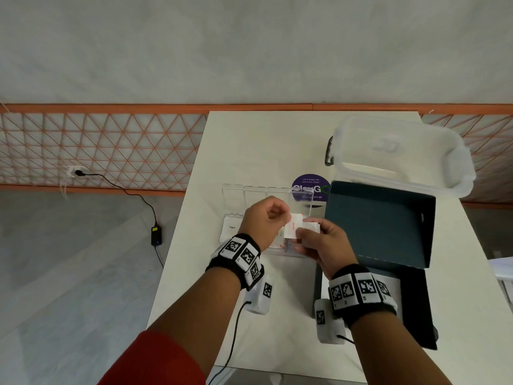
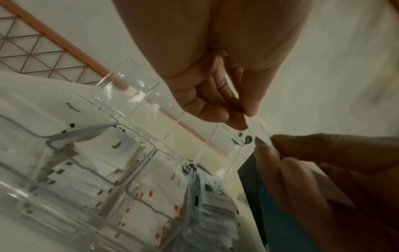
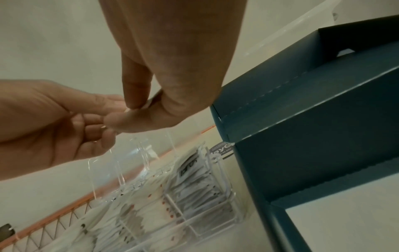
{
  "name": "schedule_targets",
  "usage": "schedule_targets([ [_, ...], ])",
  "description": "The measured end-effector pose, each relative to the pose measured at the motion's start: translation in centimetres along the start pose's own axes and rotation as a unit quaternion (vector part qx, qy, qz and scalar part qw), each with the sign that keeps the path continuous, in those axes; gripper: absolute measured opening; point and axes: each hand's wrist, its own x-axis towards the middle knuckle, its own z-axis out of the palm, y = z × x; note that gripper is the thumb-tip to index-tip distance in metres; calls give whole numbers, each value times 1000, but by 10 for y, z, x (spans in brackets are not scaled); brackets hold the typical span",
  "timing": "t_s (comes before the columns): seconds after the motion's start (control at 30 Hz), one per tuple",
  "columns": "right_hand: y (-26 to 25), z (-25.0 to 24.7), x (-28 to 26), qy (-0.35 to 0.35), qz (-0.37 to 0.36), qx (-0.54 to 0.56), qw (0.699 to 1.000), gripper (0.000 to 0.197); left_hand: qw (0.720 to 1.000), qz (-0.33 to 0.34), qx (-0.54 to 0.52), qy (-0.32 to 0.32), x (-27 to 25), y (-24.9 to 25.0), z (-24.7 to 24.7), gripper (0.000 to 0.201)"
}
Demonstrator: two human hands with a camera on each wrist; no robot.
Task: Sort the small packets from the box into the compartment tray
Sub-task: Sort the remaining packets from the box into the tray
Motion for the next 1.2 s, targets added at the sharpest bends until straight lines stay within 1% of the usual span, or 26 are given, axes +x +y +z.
schedule_targets([
  [0.07,-1,2,-1,2,-4,0,1000,19,1000,-6,-10,-4,0,1,-2,19],
  [0.17,-3,3,-1,11,-15,-5,1000,18,999,-30,5,-45,-2,1,-6,26],
  [0.23,-3,2,-3,7,-15,-5,1000,18,997,-43,12,-55,-3,0,-7,29],
  [0.3,-3,2,-5,-1,-11,2,1000,17,998,-48,14,-34,-1,-2,-9,30],
  [0.37,-4,0,-6,-7,-5,19,1000,20,999,-46,8,-14,0,-4,-11,32],
  [0.47,-3,-3,-7,-11,6,44,999,28,999,-48,14,-11,0,-6,-13,33],
  [0.57,-1,-5,-7,-5,6,56,998,29,998,-59,29,-10,0,-10,-12,31],
  [0.67,2,-9,-6,-5,1,38,999,31,992,-75,95,-34,0,-16,-11,29],
  [0.73,3,-13,-5,-6,-5,20,1000,27,984,-84,149,-48,-2,-21,-8,27],
  [0.87,5,-20,-4,18,-16,-19,1000,17,975,-78,208,-24,-1,-28,-1,21],
  [0.9,5,-21,-4,27,-21,-27,999,16,970,-74,232,-25,1,-30,1,19],
  [1.0,4,-25,-5,42,-35,-26,998,21,940,-51,331,-66,0,-36,6,23],
  [1.1,2,-28,-5,36,-34,-25,998,18,929,-47,360,-75,-4,-39,9,27],
  [1.2,-1,-28,-3,19,-21,-15,999,18,934,-32,351,-63,-3,-32,6,23],
])
